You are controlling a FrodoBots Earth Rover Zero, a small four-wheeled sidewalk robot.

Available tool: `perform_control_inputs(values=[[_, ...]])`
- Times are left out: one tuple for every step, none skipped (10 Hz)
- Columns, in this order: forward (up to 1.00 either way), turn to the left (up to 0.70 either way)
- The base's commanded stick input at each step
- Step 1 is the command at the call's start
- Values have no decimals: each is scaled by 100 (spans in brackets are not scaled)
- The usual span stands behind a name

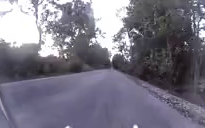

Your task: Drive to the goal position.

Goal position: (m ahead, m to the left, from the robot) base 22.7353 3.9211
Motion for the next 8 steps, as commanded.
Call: perform_control_inputs(values=[[70,0],[70,0],[70,0],[70,0],[70,0],[70,0],[70,0],[70,0]])
